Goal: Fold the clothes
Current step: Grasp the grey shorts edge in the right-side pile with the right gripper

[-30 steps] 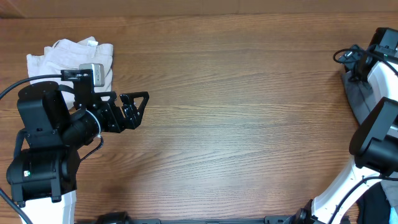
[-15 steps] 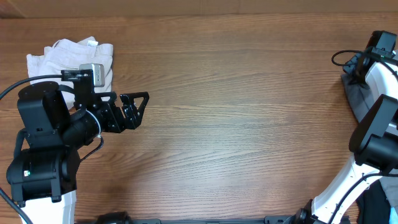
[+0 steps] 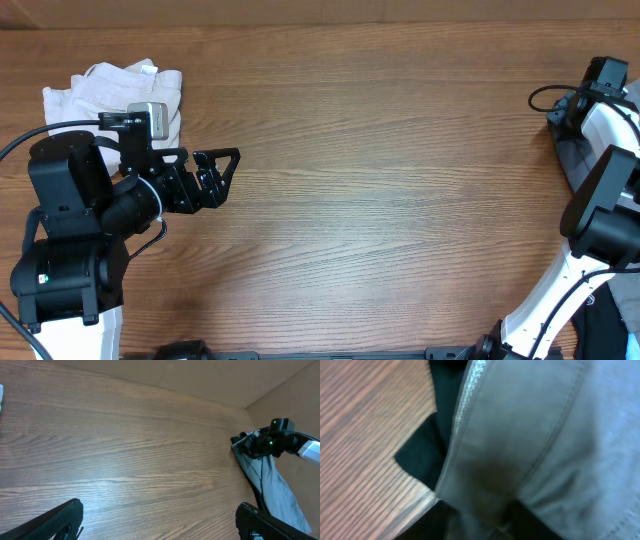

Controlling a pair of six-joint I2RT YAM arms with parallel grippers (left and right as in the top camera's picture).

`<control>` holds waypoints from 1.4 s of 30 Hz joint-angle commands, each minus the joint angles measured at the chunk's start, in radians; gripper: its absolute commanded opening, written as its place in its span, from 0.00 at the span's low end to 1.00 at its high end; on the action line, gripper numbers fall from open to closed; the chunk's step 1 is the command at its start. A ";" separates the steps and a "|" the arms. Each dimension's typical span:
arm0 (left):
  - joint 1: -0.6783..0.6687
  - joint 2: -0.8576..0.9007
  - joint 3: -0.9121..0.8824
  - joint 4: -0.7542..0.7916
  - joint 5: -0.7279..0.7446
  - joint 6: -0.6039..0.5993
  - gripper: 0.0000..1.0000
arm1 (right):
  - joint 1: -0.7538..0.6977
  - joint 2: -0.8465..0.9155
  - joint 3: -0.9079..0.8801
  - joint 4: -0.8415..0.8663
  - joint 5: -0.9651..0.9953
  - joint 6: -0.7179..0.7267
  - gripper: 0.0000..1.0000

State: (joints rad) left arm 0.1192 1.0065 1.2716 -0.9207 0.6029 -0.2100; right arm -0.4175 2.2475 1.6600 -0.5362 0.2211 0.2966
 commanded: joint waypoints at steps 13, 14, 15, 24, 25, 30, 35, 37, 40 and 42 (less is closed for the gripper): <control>0.002 0.002 0.024 0.001 0.019 -0.014 1.00 | 0.027 -0.054 0.018 -0.167 0.003 -0.016 0.06; 0.002 0.002 0.024 0.001 0.019 -0.014 1.00 | 0.031 -0.052 0.015 -0.171 0.003 -0.016 0.13; 0.002 0.002 0.024 0.001 0.019 -0.014 1.00 | 0.032 -0.051 0.013 -0.177 0.003 -0.016 0.23; 0.002 0.002 0.024 0.001 0.019 -0.014 1.00 | 0.029 -0.044 0.013 -0.200 0.023 -0.042 1.00; 0.002 0.002 0.024 0.001 0.019 -0.014 1.00 | 0.029 -0.042 0.013 -0.190 0.029 -0.043 1.00; 0.002 0.002 0.024 0.001 0.019 -0.014 1.00 | 0.029 -0.037 0.013 -0.103 0.052 -0.134 1.00; 0.002 0.002 0.024 0.001 0.019 -0.014 1.00 | 0.040 -0.037 0.013 -0.039 0.048 -0.330 1.00; 0.002 0.002 0.024 0.001 0.019 -0.014 1.00 | 0.042 -0.036 0.013 -0.038 0.048 -0.358 0.96; 0.002 0.002 0.024 0.001 0.019 -0.014 1.00 | 0.050 -0.036 0.013 -0.061 0.033 -0.390 0.97; 0.002 0.002 0.024 0.002 0.018 -0.014 1.00 | 0.063 -0.036 0.013 -0.067 0.033 -0.402 1.00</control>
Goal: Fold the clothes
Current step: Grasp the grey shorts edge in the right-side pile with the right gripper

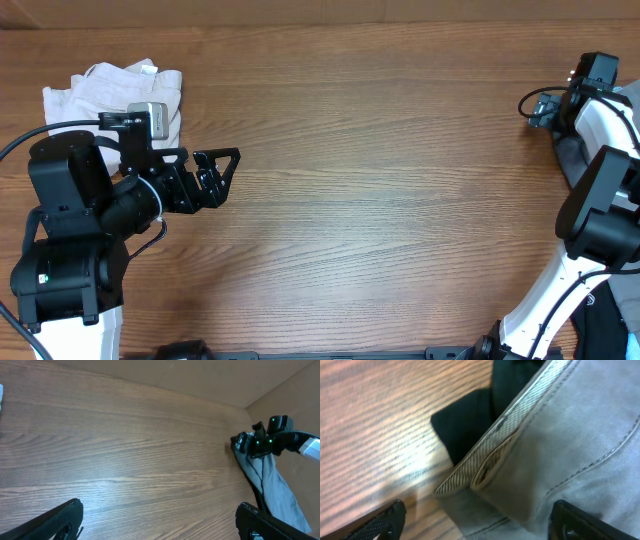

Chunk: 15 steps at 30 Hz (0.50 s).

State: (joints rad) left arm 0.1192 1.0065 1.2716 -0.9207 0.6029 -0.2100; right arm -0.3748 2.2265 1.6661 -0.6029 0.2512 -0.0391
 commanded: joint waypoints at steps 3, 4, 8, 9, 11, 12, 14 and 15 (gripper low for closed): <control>0.002 0.005 0.024 0.004 0.018 -0.014 1.00 | 0.045 -0.016 0.011 0.005 0.018 -0.074 1.00; 0.002 0.008 0.024 0.005 0.018 -0.014 1.00 | 0.054 -0.016 0.014 0.004 0.043 -0.074 1.00; 0.002 0.019 0.024 0.003 0.019 -0.014 1.00 | 0.069 -0.015 0.013 0.007 0.143 -0.059 1.00; 0.002 0.021 0.024 0.001 0.019 -0.014 1.00 | 0.069 -0.013 0.013 0.007 0.162 -0.045 1.00; 0.002 0.024 0.024 0.000 0.019 -0.014 1.00 | 0.058 -0.009 0.012 0.007 0.199 -0.035 0.98; 0.002 0.026 0.024 0.001 0.019 -0.014 1.00 | 0.049 -0.007 0.010 0.008 0.219 -0.034 0.98; 0.002 0.027 0.024 0.000 0.019 -0.014 1.00 | 0.030 -0.003 0.010 0.008 0.231 -0.010 0.98; 0.002 0.027 0.024 0.001 0.019 -0.014 1.00 | 0.018 0.000 0.010 0.007 0.230 0.003 0.97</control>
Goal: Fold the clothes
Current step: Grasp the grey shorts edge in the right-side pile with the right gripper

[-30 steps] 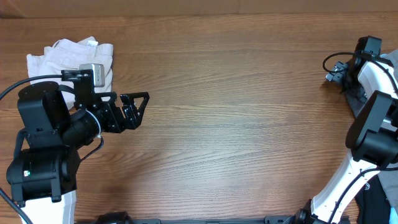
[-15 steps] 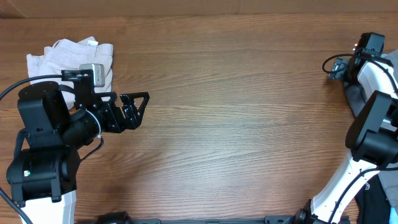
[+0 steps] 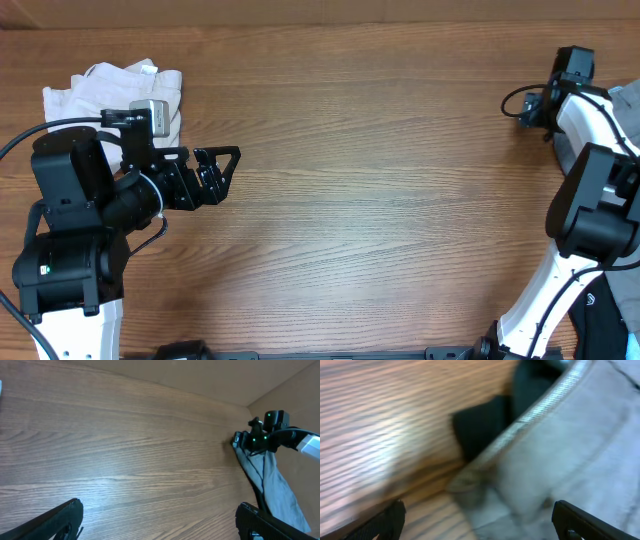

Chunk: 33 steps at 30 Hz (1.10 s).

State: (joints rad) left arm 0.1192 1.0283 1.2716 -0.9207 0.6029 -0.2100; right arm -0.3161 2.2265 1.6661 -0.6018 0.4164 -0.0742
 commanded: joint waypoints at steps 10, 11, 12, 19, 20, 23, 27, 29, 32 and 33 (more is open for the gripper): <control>0.002 0.006 0.024 0.005 0.019 -0.014 1.00 | -0.070 0.020 -0.016 -0.005 0.009 0.045 0.84; 0.002 0.006 0.024 0.006 0.019 -0.014 1.00 | -0.064 0.020 -0.023 -0.005 0.008 0.045 0.85; 0.002 0.006 0.024 0.006 0.019 -0.014 1.00 | -0.058 0.020 -0.028 -0.007 0.008 0.045 0.90; 0.002 0.006 0.024 0.005 0.019 -0.014 1.00 | -0.034 0.022 -0.098 -0.007 0.008 0.049 0.95; 0.002 0.006 0.024 0.005 0.019 -0.014 1.00 | -0.034 0.023 -0.108 -0.005 0.008 0.050 0.93; 0.002 0.006 0.024 0.005 0.018 -0.002 1.00 | -0.034 0.024 -0.128 0.000 0.008 0.065 0.91; 0.002 0.006 0.024 0.005 0.017 0.005 1.00 | -0.027 0.024 -0.138 -0.013 -0.029 0.071 0.93; 0.002 0.010 0.024 0.005 0.018 0.005 1.00 | -0.015 0.024 -0.138 -0.012 -0.032 0.069 0.93; 0.002 0.019 0.024 0.005 0.019 0.005 1.00 | 0.006 0.024 -0.138 -0.013 -0.025 0.066 0.93; 0.002 0.023 0.024 0.005 0.019 0.005 1.00 | 0.011 0.024 -0.138 -0.012 -0.025 0.066 0.95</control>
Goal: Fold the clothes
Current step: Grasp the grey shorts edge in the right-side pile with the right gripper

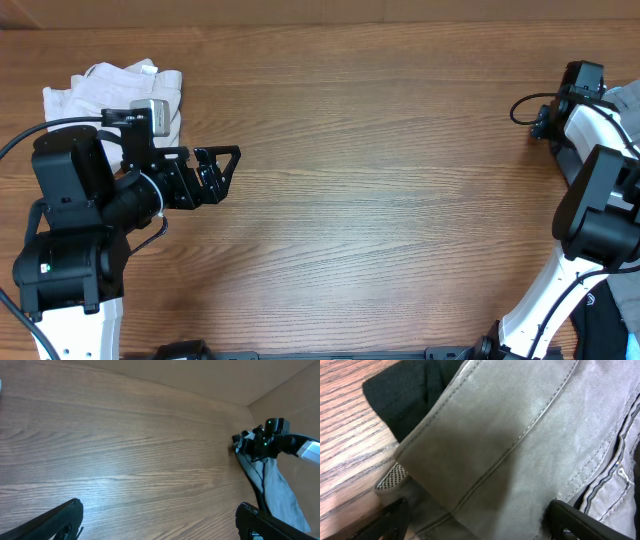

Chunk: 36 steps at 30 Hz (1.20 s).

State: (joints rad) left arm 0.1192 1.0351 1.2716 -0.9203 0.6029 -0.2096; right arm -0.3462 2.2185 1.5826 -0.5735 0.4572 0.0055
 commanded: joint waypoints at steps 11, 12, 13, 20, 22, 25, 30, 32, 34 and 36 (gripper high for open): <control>0.002 0.038 0.024 0.004 0.019 0.005 1.00 | 0.051 0.032 -0.054 -0.036 -0.069 -0.032 0.92; 0.002 0.038 0.024 0.004 0.019 0.004 1.00 | 0.050 0.032 -0.055 -0.032 -0.069 -0.032 0.90; 0.002 0.038 0.024 0.003 0.019 0.004 1.00 | 0.047 0.033 -0.056 -0.026 -0.068 -0.032 0.84; 0.002 0.038 0.024 0.003 0.019 0.004 1.00 | 0.035 0.039 -0.058 0.004 -0.054 -0.031 0.50; 0.002 0.038 0.024 0.003 0.019 0.004 1.00 | 0.035 0.040 -0.058 0.009 -0.037 -0.029 0.49; 0.002 0.038 0.024 -0.004 0.029 0.004 1.00 | 0.032 0.040 -0.058 0.028 0.029 0.005 0.65; 0.002 0.038 0.024 -0.013 0.030 0.004 1.00 | 0.008 0.040 -0.057 0.032 0.013 0.026 0.43; 0.002 0.038 0.024 -0.013 0.030 0.004 1.00 | -0.001 0.040 -0.057 0.030 0.013 0.028 0.35; 0.002 0.038 0.024 -0.013 0.030 0.004 1.00 | -0.008 0.039 -0.057 0.024 0.012 0.051 0.25; 0.002 0.038 0.024 -0.012 0.030 0.005 1.00 | -0.012 0.039 -0.056 0.014 -0.023 0.055 0.09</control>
State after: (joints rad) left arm 0.1192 1.0702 1.2716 -0.9302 0.6109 -0.2096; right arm -0.3290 2.2211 1.5478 -0.5430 0.4507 0.0319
